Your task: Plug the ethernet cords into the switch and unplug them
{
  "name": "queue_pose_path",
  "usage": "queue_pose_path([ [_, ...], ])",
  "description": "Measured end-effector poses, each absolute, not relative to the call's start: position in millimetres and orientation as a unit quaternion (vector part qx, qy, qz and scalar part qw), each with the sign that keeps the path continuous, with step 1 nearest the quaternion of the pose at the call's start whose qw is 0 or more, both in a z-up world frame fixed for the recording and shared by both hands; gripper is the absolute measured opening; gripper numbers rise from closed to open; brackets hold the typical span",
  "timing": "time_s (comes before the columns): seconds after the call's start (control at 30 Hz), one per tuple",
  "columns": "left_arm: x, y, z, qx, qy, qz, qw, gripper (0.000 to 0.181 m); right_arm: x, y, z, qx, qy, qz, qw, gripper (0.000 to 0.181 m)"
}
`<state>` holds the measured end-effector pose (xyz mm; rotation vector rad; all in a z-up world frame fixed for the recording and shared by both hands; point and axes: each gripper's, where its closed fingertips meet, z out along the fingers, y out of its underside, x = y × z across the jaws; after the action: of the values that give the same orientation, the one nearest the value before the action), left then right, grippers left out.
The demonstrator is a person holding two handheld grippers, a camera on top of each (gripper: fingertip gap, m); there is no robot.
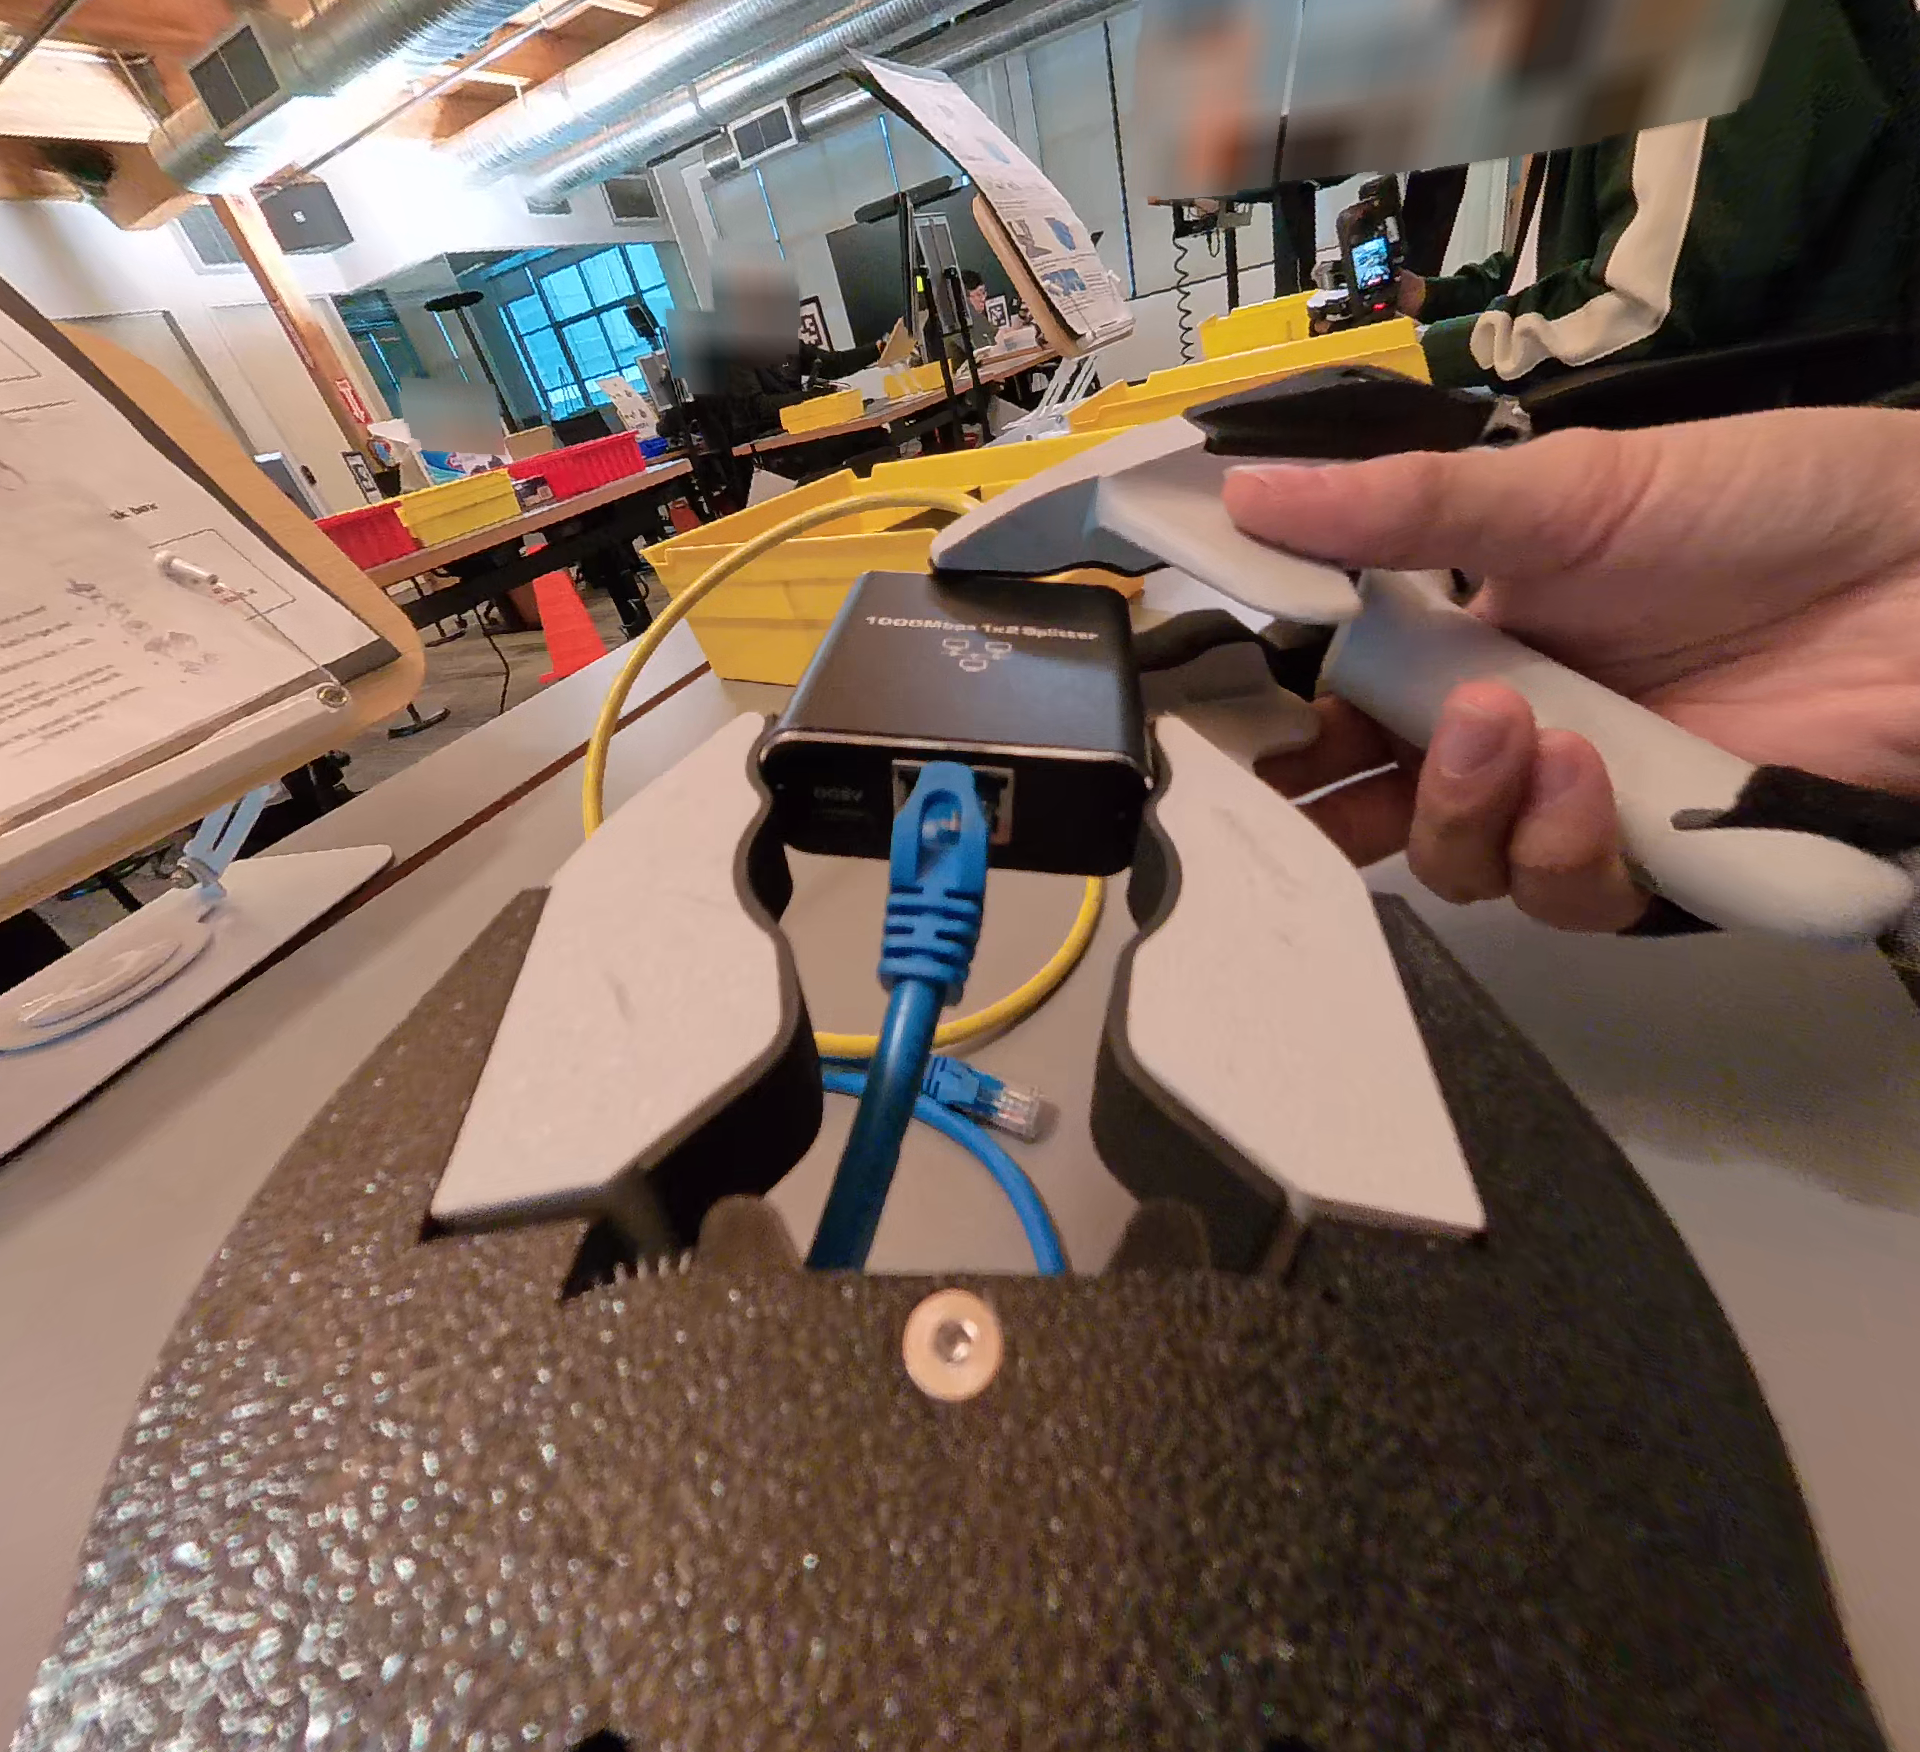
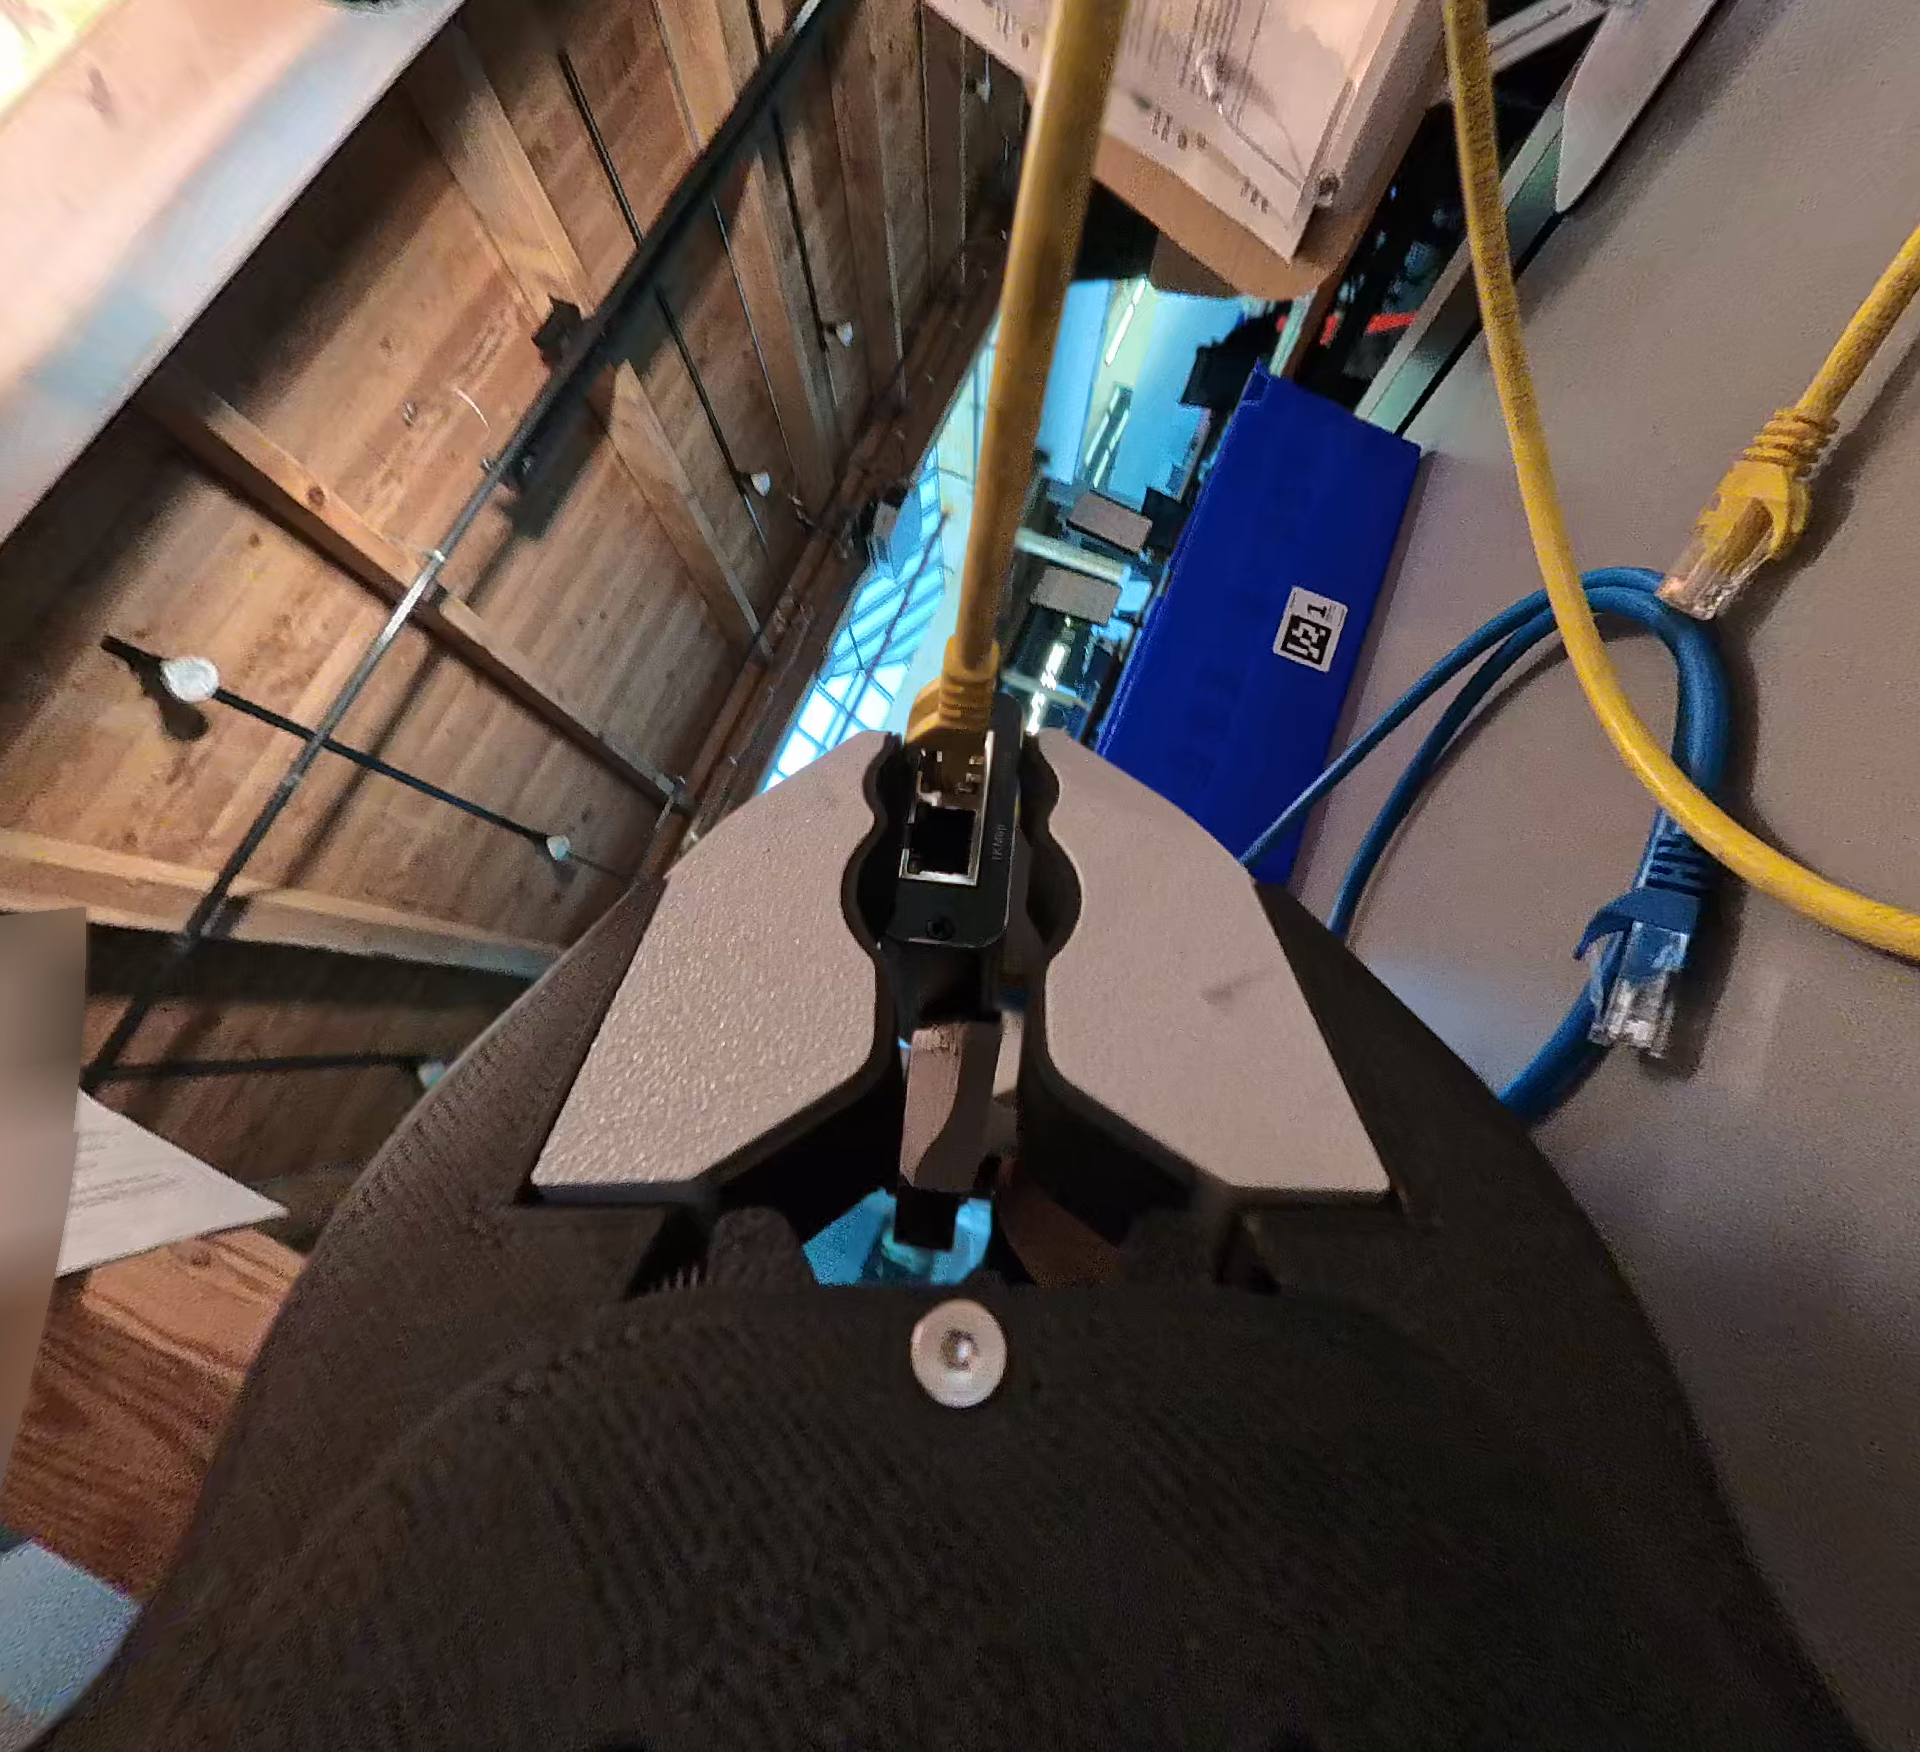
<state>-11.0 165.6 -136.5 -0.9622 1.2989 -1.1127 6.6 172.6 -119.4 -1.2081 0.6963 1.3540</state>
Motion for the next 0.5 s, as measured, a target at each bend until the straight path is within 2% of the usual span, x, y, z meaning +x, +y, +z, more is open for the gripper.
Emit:
queue_pose_path([
  [0.33,-10.5,171.9,-135.3,-0.418,0.538,-0.459,0.57,0.063,9.3,179.1,-119.0,-0.445,0.35,0.583,0.582,0.02],
  [0.5,-8.6,174.7,-138.7,-0.422,0.545,-0.428,0.584,0.063,11.5,180.4,-119.3,-0.453,0.346,0.56,0.602,0.013],
])
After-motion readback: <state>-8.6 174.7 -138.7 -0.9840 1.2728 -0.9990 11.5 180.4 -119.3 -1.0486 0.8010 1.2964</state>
